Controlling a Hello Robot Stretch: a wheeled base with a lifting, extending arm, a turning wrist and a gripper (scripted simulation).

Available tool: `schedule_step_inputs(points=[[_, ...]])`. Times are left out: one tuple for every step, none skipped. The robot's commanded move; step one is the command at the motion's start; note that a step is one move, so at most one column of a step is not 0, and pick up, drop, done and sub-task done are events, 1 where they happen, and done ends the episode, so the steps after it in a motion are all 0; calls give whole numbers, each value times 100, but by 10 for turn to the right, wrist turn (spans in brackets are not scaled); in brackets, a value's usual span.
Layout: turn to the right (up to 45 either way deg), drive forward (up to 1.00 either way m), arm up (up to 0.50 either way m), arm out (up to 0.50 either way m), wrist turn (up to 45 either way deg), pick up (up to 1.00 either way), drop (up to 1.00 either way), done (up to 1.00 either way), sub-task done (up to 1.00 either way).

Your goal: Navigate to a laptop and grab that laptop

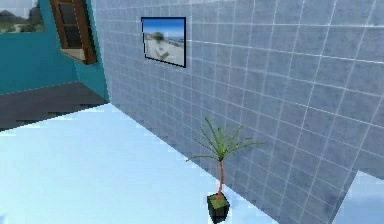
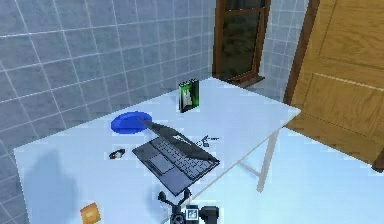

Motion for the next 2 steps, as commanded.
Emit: schedule_step_inputs(points=[[0,0,10,0,0,0,0,0,0],[0,0,0,0,0,0,0,100,0]])
